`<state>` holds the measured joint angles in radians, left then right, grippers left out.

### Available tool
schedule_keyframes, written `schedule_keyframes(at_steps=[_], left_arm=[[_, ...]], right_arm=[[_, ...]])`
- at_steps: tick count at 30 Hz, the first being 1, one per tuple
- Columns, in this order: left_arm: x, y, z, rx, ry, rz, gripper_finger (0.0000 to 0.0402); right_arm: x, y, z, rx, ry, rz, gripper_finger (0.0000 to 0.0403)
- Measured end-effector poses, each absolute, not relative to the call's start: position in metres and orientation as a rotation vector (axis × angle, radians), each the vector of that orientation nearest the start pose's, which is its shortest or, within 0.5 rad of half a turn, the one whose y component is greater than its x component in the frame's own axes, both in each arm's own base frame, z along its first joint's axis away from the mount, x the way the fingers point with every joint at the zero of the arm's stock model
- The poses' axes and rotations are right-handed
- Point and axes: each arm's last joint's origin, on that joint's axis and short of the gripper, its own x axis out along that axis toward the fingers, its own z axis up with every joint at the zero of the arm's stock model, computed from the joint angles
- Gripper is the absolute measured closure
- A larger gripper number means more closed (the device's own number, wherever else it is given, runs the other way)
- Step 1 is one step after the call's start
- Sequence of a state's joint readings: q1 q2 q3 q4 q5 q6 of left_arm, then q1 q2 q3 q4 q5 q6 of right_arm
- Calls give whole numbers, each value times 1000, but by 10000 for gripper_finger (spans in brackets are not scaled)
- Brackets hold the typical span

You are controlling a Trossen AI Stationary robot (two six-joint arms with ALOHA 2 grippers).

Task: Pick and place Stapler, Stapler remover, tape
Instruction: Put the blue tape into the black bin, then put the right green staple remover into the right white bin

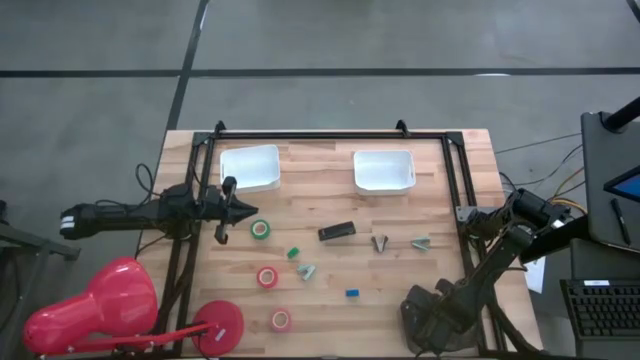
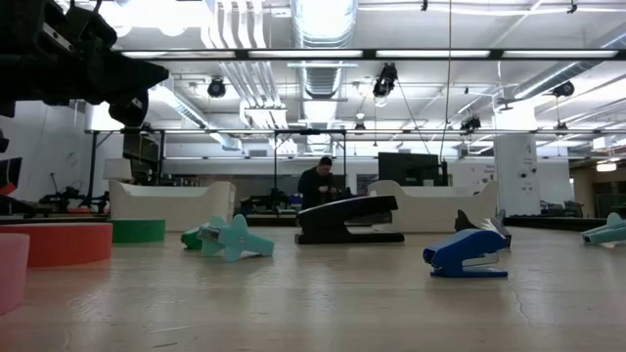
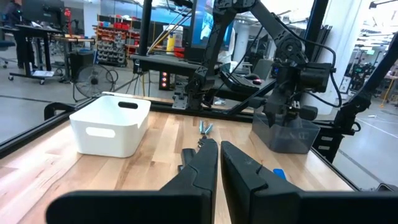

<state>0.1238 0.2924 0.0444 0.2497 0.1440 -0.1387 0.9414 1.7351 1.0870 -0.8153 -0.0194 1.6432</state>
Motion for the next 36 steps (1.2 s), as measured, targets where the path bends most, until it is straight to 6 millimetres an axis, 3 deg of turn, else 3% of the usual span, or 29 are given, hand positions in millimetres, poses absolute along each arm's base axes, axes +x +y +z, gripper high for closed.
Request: schedule_keyframes(at_steps=[5, 11, 22, 28, 36], left_arm=[[115, 10, 178, -139, 0, -20, 378], [115, 10, 178, -139, 0, -20, 378], [115, 10, 178, -139, 1, -20, 378], [115, 10, 177, -139, 5, -20, 378], [115, 10, 177, -140, 5, -20, 378]], right_arm=[[183, 246, 179, 654, 1514, -488, 252], [189, 244, 204, 675, 1503, -492, 256], [221, 239, 244, 598, 1256, -392, 282], [237, 231, 251, 483, 1124, -367, 293], [254, 205, 247, 381, 1146, -392, 307]])
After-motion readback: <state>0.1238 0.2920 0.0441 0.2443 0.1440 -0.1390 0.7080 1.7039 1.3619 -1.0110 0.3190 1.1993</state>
